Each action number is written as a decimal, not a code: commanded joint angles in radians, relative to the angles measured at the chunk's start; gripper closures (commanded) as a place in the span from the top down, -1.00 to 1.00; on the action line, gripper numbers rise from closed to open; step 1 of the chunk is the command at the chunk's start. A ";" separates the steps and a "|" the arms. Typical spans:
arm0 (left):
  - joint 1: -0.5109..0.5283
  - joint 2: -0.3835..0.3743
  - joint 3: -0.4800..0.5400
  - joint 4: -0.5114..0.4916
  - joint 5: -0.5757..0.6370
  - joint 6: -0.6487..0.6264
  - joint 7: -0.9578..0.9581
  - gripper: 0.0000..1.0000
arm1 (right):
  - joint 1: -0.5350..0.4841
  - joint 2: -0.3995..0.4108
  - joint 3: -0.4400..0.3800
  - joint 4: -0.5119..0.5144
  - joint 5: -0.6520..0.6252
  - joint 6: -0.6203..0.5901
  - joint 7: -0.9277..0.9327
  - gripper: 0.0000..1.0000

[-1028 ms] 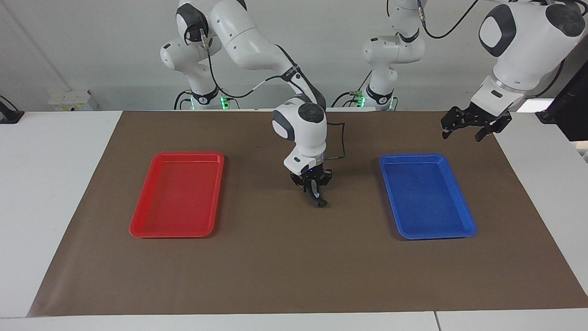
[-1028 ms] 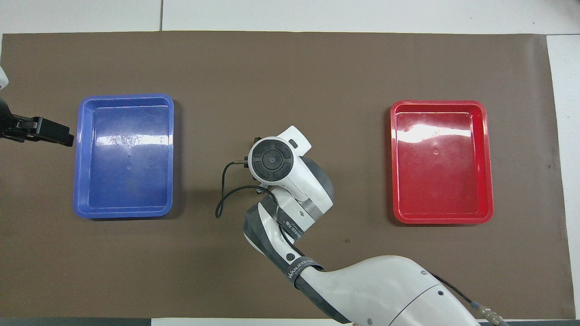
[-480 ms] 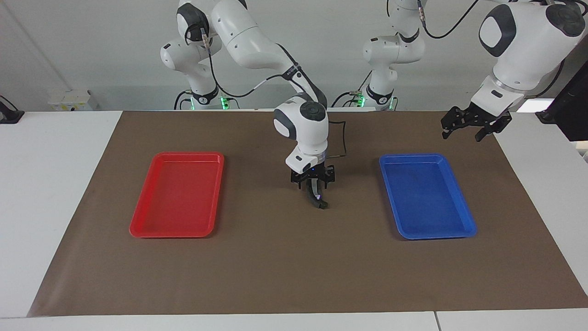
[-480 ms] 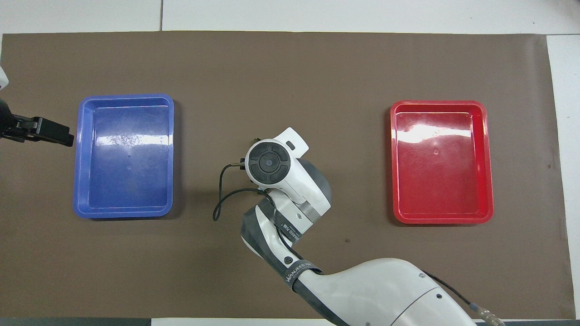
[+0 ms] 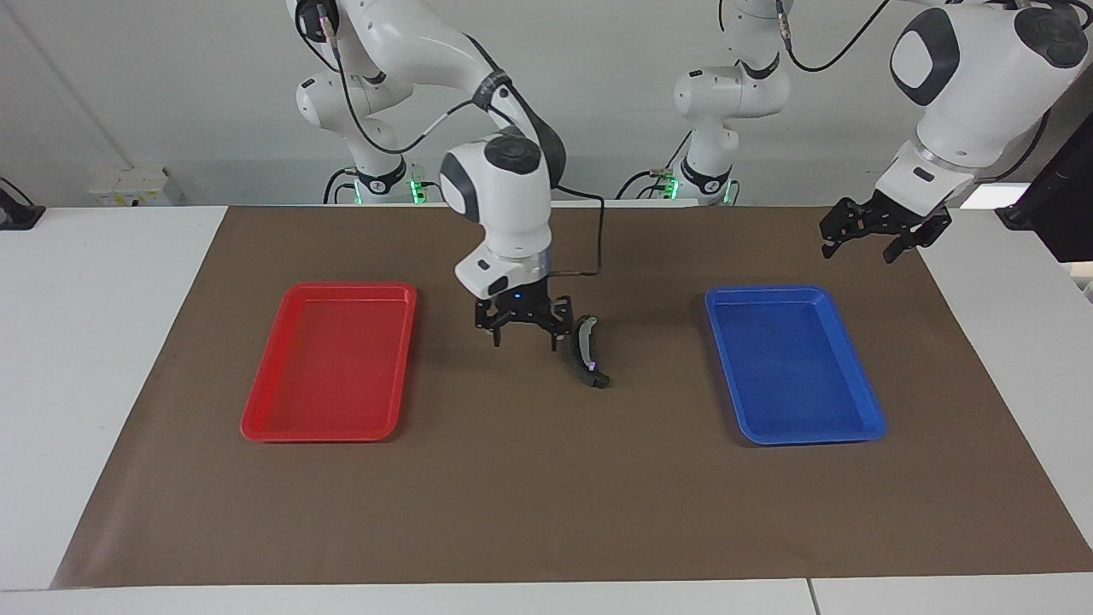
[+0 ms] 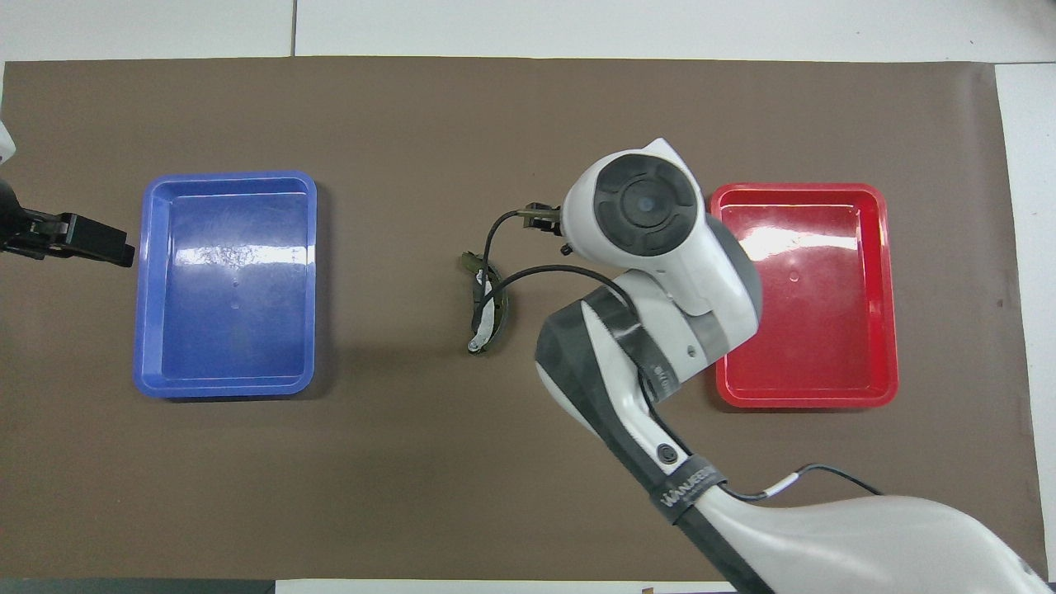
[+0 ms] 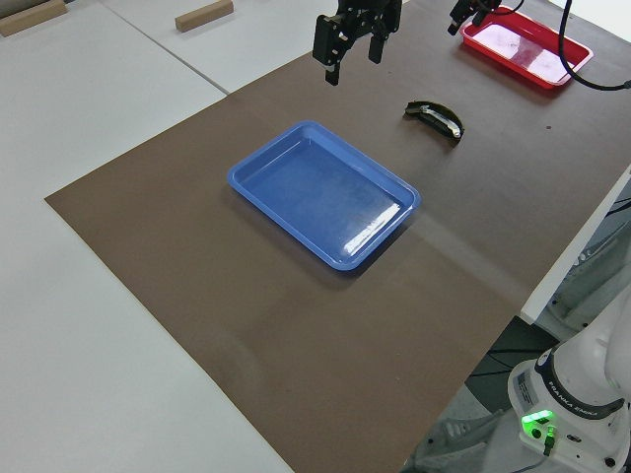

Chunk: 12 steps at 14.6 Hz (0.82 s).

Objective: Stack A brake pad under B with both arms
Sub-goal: 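Lower the curved pad onto the small pad and open the right gripper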

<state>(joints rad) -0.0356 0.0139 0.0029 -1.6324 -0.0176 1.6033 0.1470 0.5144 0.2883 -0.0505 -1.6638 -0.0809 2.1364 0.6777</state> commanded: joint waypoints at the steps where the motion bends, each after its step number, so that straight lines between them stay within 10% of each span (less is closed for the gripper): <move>1: 0.008 0.003 -0.001 0.008 -0.012 -0.016 0.010 0.98 | -0.086 -0.076 0.014 -0.027 -0.014 -0.065 -0.073 1.00; 12: 0.008 0.003 -0.001 0.008 -0.012 -0.016 0.010 0.98 | -0.439 -0.279 0.014 0.021 0.029 -0.435 -0.512 1.00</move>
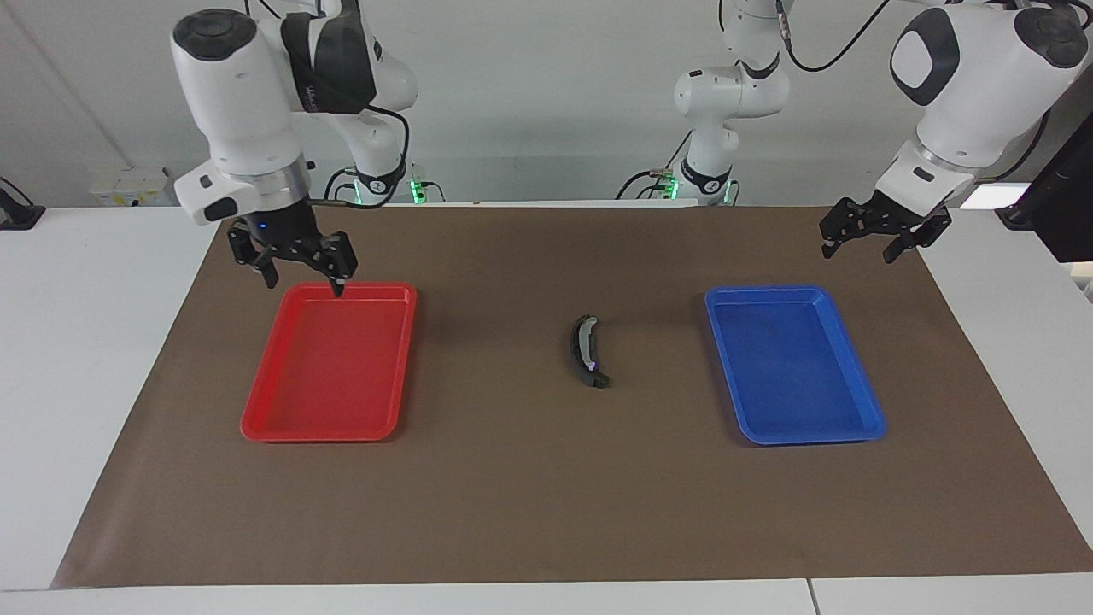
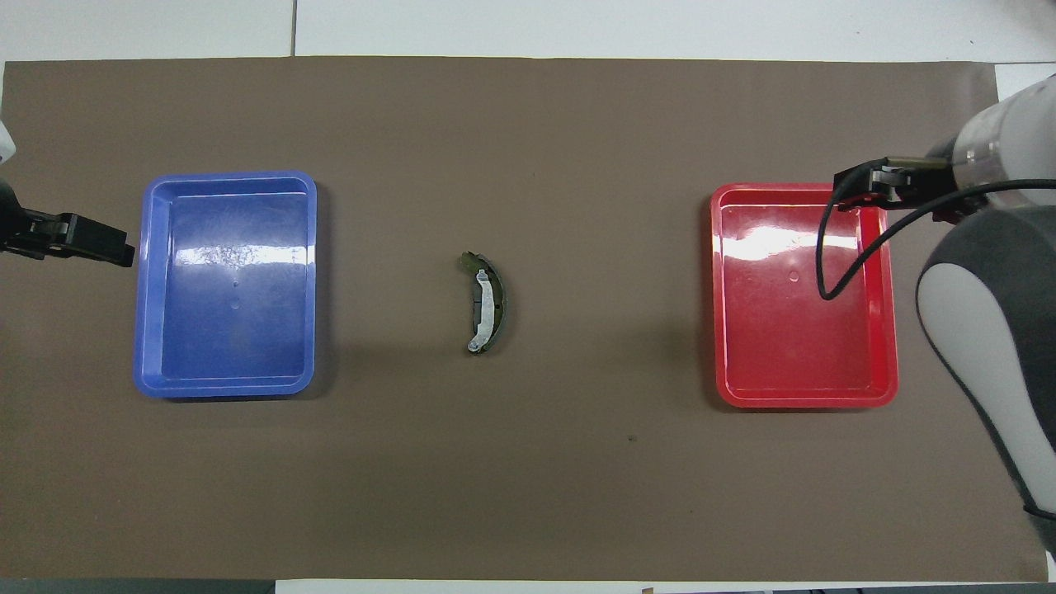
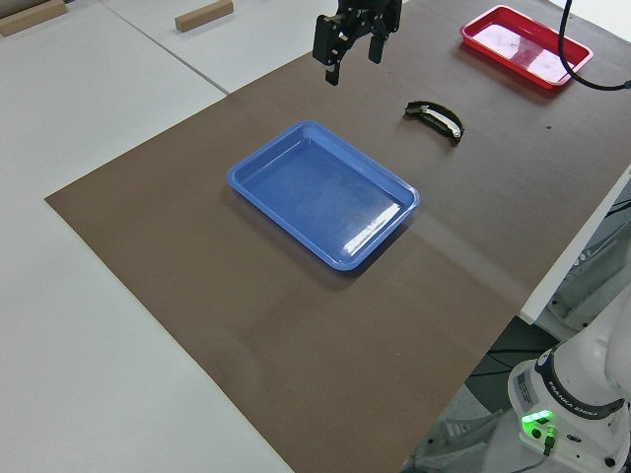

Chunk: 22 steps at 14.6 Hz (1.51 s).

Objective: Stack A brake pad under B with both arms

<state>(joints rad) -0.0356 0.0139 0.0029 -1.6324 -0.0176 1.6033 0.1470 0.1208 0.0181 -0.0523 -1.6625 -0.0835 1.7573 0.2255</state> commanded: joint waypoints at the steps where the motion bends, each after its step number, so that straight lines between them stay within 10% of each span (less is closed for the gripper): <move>1: 0.008 0.003 -0.001 0.008 -0.012 -0.016 0.010 0.98 | -0.062 -0.009 0.014 0.044 0.042 -0.100 -0.087 1.00; 22: 0.006 0.003 -0.001 0.008 -0.012 -0.016 0.010 0.98 | -0.109 -0.096 0.038 0.001 0.062 -0.206 -0.064 1.00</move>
